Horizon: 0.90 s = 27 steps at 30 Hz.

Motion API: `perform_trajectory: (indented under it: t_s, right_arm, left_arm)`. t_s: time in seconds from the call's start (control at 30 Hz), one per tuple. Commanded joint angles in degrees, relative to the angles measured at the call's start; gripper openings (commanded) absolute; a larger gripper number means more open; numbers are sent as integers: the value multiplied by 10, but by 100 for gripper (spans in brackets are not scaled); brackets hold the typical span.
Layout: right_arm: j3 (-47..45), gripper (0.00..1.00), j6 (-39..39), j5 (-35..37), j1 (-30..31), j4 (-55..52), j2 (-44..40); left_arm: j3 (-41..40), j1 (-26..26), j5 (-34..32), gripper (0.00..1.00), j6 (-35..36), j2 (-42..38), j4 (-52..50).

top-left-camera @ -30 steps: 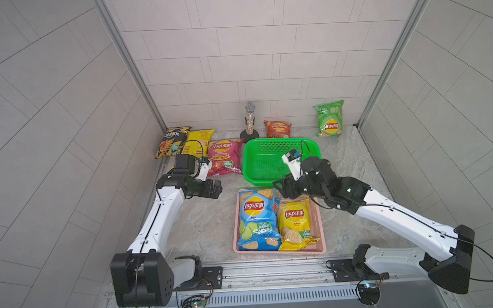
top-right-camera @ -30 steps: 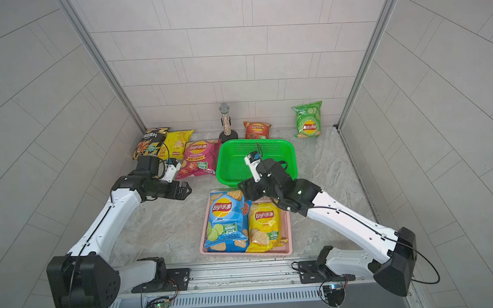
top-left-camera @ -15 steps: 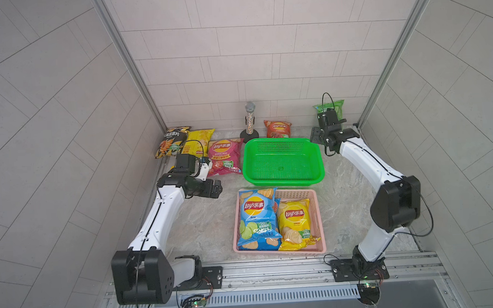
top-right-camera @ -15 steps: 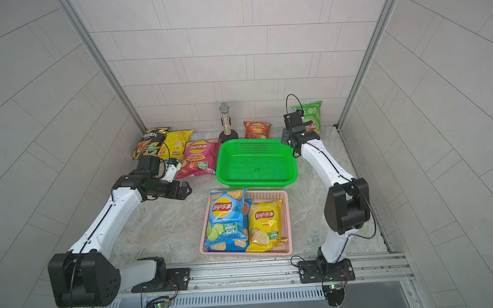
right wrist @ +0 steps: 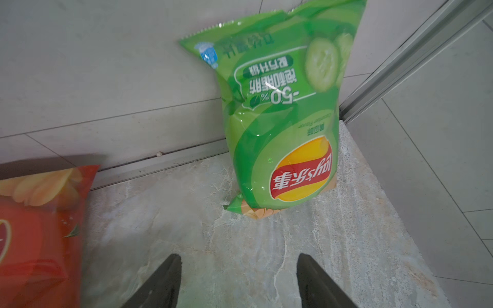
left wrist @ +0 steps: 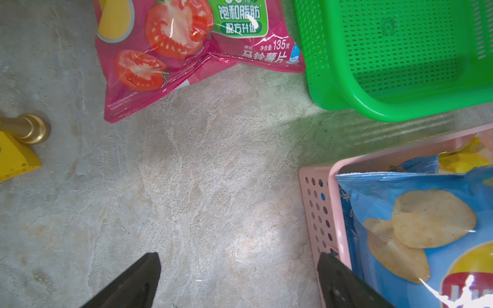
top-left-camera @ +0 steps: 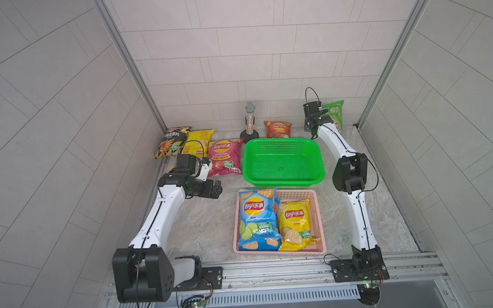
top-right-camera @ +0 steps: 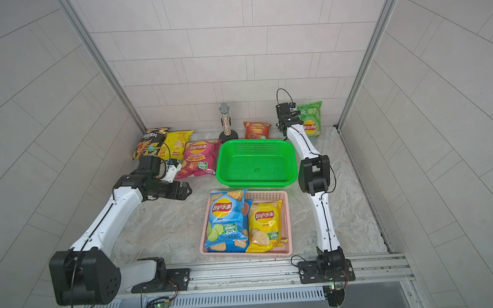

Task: Put the potato chips into the basket
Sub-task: Pick up the potato chip from the corner of the board.

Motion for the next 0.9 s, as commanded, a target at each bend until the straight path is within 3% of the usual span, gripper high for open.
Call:
perform_trajectory:
  t_s: [0.0,0.43,0.87]
  right_arm:
    - [27,73,-13,-7,-18,-15,20]
    - [71,67,-46,2,-33,14,105]
    - [85,58,-21,4,-58,44,132]
  left_arm:
    - [-4,3,-4,99,8,4,-5]
    - [-3,3,-9,99,8,6,-5]
    - [-2,2,-9,100,8,4,-6]
